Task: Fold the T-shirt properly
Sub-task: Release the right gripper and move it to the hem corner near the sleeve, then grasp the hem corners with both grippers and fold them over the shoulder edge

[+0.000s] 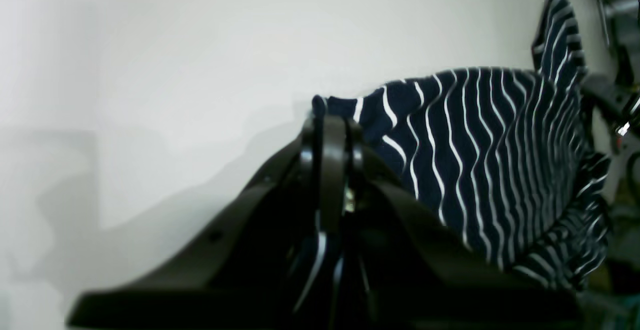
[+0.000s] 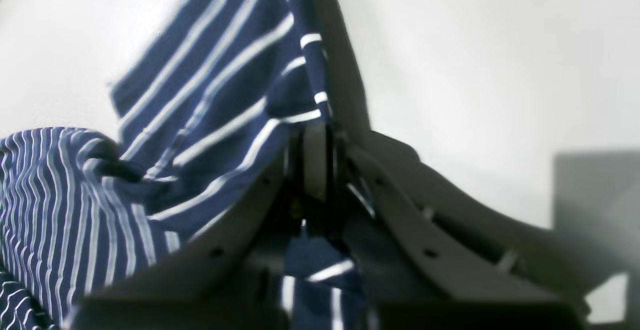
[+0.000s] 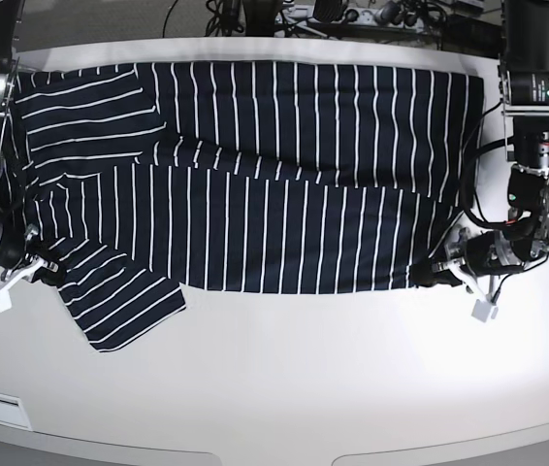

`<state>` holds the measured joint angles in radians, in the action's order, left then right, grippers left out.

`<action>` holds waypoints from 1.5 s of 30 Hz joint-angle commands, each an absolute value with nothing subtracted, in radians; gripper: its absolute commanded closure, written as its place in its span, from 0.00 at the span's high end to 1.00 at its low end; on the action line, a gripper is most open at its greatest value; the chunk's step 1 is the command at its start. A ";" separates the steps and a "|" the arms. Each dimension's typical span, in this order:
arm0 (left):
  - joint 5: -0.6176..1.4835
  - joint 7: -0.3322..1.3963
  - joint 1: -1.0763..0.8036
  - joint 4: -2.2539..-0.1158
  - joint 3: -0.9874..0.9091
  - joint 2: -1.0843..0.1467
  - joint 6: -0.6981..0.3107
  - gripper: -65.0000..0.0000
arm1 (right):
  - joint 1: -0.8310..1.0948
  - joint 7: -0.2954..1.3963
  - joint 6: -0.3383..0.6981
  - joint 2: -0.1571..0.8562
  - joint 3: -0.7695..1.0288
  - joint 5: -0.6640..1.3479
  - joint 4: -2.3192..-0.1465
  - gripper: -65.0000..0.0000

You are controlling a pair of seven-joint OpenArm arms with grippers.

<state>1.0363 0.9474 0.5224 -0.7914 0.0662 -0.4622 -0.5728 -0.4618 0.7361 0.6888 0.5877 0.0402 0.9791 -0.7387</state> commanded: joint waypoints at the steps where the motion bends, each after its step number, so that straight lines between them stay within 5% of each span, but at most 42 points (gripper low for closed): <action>1: 0.989 0.975 0.554 -0.796 0.069 -0.474 -0.572 0.00 | -0.499 0.723 0.698 0.619 0.045 1.024 -0.788 0.00; 11: 0.963 1.020 0.675 -0.798 0.069 -0.474 -0.609 0.00 | -0.463 0.817 0.698 0.686 0.046 1.111 -1.058 0.00; 27: 1.399 1.321 0.678 -0.836 0.069 -0.569 -0.698 0.00 | -0.222 0.835 0.698 0.844 0.046 1.111 -1.298 0.00; 45: 1.484 1.396 0.619 -1.044 0.116 -0.637 -0.698 0.00 | -0.210 0.964 0.698 0.897 0.046 1.235 -1.309 0.00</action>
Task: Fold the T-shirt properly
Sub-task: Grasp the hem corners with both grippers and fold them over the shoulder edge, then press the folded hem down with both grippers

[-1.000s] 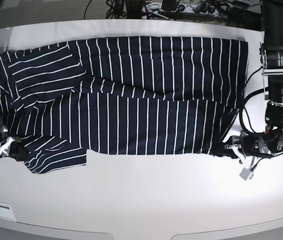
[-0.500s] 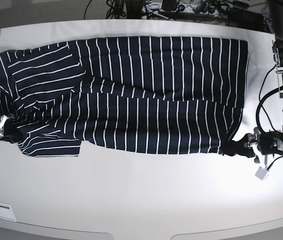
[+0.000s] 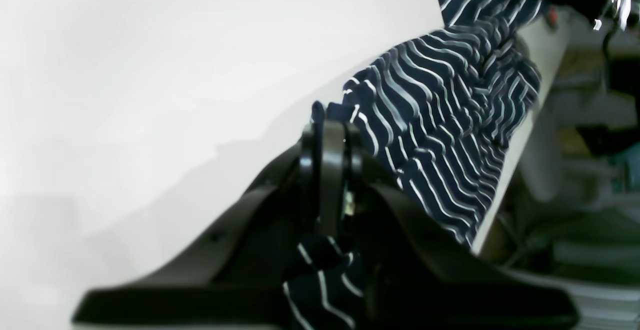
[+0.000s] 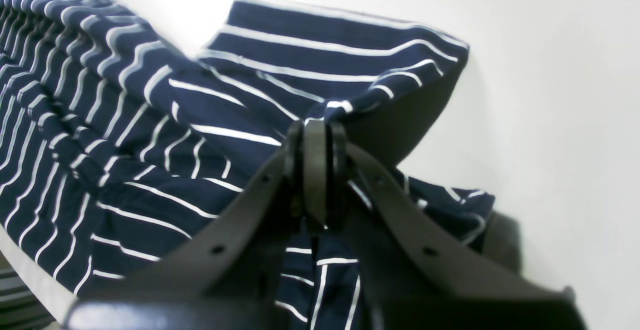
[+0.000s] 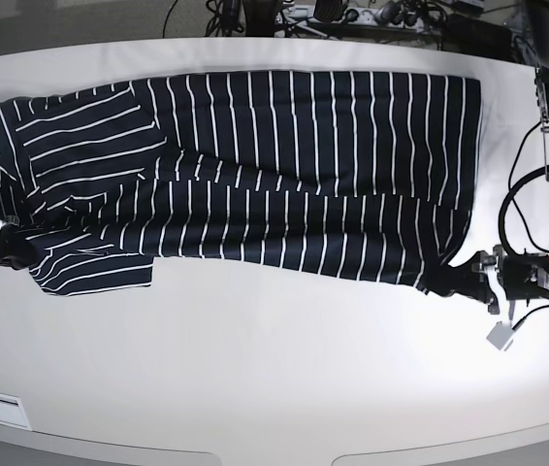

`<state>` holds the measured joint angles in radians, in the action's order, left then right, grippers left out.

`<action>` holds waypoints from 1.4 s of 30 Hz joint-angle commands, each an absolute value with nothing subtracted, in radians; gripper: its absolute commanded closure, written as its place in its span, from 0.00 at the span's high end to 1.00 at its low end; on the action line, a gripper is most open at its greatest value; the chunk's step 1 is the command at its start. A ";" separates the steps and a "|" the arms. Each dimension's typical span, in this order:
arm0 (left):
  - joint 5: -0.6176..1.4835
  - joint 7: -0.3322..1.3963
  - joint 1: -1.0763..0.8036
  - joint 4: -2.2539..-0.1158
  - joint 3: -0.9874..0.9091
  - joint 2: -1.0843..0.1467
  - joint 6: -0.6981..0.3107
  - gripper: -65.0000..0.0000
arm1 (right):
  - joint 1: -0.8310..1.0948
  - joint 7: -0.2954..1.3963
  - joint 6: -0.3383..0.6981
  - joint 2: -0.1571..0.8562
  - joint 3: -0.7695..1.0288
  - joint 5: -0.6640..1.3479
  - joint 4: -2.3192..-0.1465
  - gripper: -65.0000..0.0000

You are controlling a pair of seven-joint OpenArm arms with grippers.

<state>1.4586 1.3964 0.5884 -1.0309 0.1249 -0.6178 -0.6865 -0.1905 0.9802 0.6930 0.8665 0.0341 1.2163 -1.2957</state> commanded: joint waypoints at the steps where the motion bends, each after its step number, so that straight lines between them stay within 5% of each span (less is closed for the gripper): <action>1: 1.484 1.396 0.606 -1.081 0.126 -0.644 -0.698 0.00 | -0.210 0.964 0.698 0.899 0.046 1.235 -1.309 0.00; 14: 1.484 1.396 0.353 -1.499 0.133 -0.788 -0.698 0.00 | -0.202 1.098 0.698 0.908 0.046 1.362 -1.311 0.00; 28: 1.484 1.396 0.328 -1.507 0.129 -0.925 -0.698 0.00 | -0.125 1.157 0.698 0.970 0.046 1.388 -1.312 0.00; 41: 1.484 1.396 0.118 -1.507 0.129 -0.938 -0.698 0.00 | -0.125 1.160 0.698 0.958 0.046 1.378 -1.312 0.00; 42: 1.484 1.396 0.100 -1.507 0.129 -0.939 -0.698 0.00 | -0.125 1.160 0.698 0.957 0.046 1.370 -1.312 0.05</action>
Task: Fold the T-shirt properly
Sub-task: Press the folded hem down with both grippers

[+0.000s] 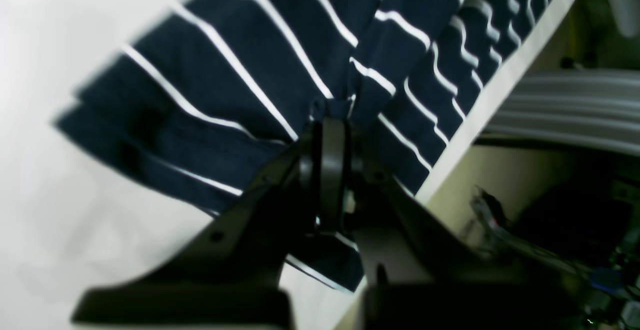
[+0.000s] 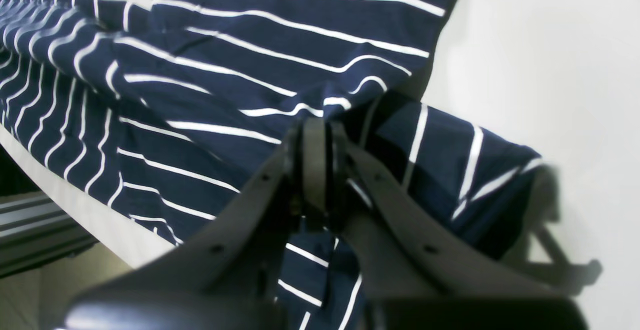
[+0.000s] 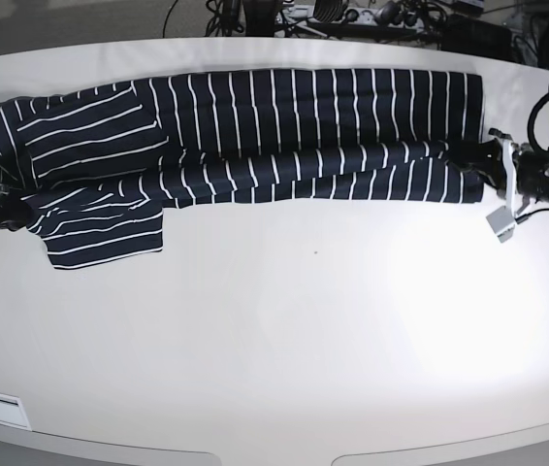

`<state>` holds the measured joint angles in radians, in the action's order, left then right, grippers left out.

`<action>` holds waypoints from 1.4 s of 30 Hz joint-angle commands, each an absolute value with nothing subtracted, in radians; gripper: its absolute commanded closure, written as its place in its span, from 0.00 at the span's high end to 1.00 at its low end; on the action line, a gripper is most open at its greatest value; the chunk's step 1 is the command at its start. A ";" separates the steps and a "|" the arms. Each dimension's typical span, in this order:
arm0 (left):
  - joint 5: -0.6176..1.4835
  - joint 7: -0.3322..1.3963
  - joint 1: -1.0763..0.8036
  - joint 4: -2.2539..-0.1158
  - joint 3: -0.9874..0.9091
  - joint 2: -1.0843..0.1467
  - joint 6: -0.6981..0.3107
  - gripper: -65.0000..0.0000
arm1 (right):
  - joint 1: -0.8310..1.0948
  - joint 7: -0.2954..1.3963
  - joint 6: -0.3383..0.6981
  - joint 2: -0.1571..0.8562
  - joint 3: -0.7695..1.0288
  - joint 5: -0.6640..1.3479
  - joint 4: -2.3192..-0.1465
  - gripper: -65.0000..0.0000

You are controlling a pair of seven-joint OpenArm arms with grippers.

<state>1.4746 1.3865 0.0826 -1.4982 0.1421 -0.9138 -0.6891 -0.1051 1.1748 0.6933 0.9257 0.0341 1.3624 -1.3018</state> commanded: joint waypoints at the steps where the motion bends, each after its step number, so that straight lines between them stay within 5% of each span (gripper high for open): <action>1: 1.484 1.396 0.083 -1.507 0.129 -0.939 -0.698 0.06 | -0.127 1.159 0.698 0.956 0.046 1.358 -1.312 0.20; 3: 1.484 1.396 0.060 -1.507 0.129 -0.936 -0.698 0.29 | -0.132 1.156 0.698 0.957 0.046 1.350 -1.312 0.50; 6: 1.484 1.396 0.052 -1.507 0.129 -0.931 -0.698 0.51 | -0.141 1.103 0.698 0.959 0.046 1.362 -1.312 0.55; 11: 1.484 1.396 0.047 -1.507 0.129 -0.931 -0.698 0.52 | -0.144 0.951 0.698 0.940 0.046 1.325 -1.312 0.55; 14: 1.484 1.396 0.047 -1.507 0.129 -0.931 -0.698 0.52 | -0.144 0.865 0.698 0.865 0.046 1.131 -1.312 0.55; 21: 1.484 1.396 0.047 -1.507 0.129 -0.931 -0.698 0.52 | -0.144 0.662 0.530 0.712 0.046 0.733 -1.306 0.55; 26: 1.484 1.396 0.047 -1.507 0.129 -0.931 -0.698 0.52 | -0.141 0.651 0.462 0.678 0.046 0.646 -1.306 0.55; 38: 1.484 1.396 0.047 -1.507 0.129 -0.931 -0.698 0.52 | -0.130 0.673 0.493 0.606 0.046 0.646 -1.306 0.55; 42: 1.484 1.396 0.047 -1.507 0.129 -0.931 -0.698 0.52 | -0.130 0.652 0.395 0.593 0.046 0.539 -1.306 0.55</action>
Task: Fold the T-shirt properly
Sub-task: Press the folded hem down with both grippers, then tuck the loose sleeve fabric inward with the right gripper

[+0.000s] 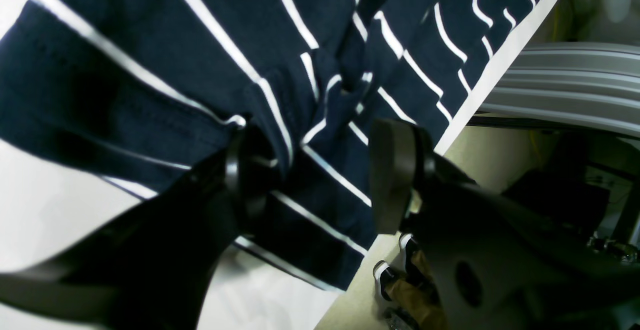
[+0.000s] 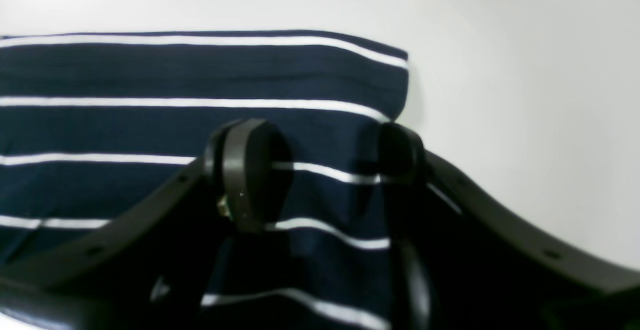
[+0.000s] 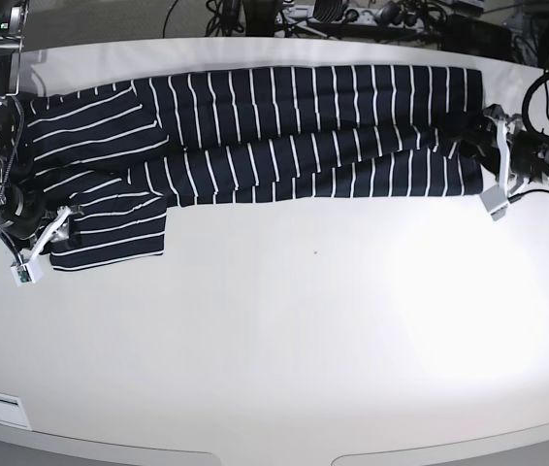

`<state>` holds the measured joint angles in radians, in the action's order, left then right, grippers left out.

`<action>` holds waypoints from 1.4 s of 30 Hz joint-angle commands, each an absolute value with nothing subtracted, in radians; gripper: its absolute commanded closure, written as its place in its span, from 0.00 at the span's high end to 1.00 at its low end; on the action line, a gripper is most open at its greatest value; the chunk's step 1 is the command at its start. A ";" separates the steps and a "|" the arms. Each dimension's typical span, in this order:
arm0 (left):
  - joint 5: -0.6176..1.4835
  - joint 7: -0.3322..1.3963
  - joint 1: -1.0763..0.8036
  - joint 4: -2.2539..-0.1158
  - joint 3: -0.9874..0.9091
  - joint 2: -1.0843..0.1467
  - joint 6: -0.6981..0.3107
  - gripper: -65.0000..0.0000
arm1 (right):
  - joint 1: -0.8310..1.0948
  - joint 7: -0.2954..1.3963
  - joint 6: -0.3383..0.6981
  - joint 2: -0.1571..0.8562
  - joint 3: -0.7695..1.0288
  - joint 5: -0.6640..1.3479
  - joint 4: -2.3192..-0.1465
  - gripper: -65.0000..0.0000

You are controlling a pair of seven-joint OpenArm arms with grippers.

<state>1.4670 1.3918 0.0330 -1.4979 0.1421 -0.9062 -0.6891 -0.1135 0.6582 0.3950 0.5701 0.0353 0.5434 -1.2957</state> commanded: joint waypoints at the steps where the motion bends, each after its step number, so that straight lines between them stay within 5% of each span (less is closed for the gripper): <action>1: 1.484 1.396 0.047 -1.507 0.129 -0.931 -0.698 0.52 | -0.130 0.645 0.383 0.594 0.046 0.527 -1.306 0.55; 7: 1.484 1.396 0.047 -1.507 0.129 -0.931 -0.698 0.52 | -0.125 0.642 0.392 0.593 0.046 0.524 -1.306 0.50; 11: 1.484 1.396 0.047 -1.507 0.129 -0.931 -0.698 0.52 | -0.128 0.623 0.381 0.594 0.046 0.524 -1.306 0.00; 14: 1.484 1.396 0.047 -1.507 0.129 -0.931 -0.698 0.52 | -0.137 0.621 0.424 0.600 0.046 0.574 -1.308 0.00; 18: 1.484 1.396 0.047 -1.507 0.129 -0.931 -0.698 0.52 | -0.138 0.685 0.694 0.628 0.046 0.801 -1.317 0.00; 30: 1.484 1.331 0.047 -1.507 0.129 -0.931 -0.698 0.52 | -0.130 1.201 0.698 0.761 0.046 1.484 -1.420 0.00; 42: 1.484 1.332 0.047 -1.507 0.129 -0.931 -0.698 0.52 | 0.073 1.306 0.698 0.854 0.049 1.484 -1.687 0.00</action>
